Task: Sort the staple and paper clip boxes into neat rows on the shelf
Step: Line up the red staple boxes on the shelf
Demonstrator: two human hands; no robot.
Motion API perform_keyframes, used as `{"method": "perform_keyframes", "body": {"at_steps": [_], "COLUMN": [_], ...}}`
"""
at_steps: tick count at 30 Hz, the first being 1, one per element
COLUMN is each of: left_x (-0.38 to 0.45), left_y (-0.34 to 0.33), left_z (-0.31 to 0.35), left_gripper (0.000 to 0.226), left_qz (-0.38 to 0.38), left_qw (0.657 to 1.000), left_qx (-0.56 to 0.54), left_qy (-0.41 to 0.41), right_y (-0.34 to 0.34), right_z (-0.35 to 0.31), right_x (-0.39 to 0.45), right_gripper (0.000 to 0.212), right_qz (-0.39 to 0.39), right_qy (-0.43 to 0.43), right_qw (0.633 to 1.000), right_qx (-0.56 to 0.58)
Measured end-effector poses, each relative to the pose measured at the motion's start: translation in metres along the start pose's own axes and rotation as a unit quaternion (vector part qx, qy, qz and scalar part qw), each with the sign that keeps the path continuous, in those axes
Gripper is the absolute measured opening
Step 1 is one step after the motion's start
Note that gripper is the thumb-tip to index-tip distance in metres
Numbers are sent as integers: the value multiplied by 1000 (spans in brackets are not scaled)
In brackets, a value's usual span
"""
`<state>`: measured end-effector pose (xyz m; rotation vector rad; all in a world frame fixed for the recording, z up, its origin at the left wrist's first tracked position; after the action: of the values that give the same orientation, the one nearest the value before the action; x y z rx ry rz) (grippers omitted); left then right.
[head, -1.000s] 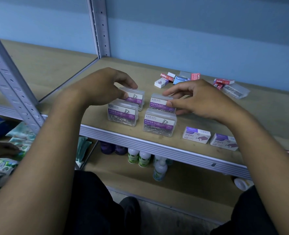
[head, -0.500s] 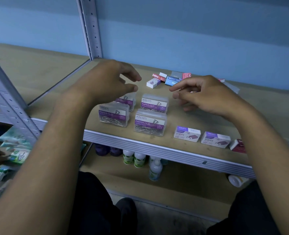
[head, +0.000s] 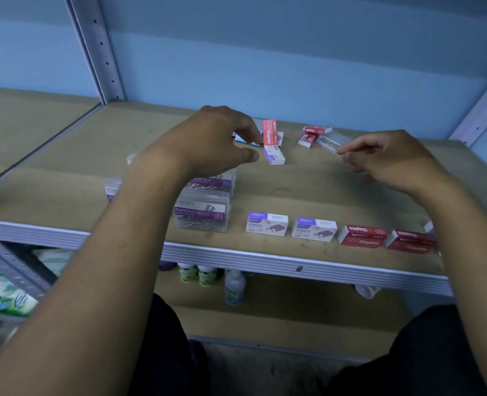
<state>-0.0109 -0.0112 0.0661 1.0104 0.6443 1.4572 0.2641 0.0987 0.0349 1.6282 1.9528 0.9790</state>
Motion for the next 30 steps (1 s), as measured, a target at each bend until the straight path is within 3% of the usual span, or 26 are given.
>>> {"method": "perform_keyframes", "body": {"at_steps": [11, 18, 24, 30], "left_x": [25, 70, 113, 135], "left_y": [-13, -7, -4, -15], "left_z": [6, 8, -2, -7], "left_gripper": [35, 56, 64, 56], "left_qz": [1, -24, -23, -100], "left_qw": [1000, 995, 991, 987], "left_qx": [5, 97, 135, 121], "left_qy": [13, -1, 2, 28], "right_y": [5, 2, -1, -13], "right_z": [1, -34, -50, -50], "right_x": [6, 45, 97, 118], "right_gripper": [13, 29, 46, 49], "right_qz": [-5, 4, -54, -107], "right_qy": [10, 96, 95, 39], "right_qw": [999, 981, 959, 945], "right_qx": [-38, -167, -260, -307]}}
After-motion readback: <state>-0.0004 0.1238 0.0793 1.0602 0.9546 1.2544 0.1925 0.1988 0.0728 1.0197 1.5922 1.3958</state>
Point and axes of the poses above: each hand's wrist, its own x-axis towards the middle knuckle, its own y-axis out of the back of the hand, z = x × y, the point moved 3 cm from there along x, towards the middle knuckle, and after that the axes turned 1 degree about -x, right-handed, at the moved point
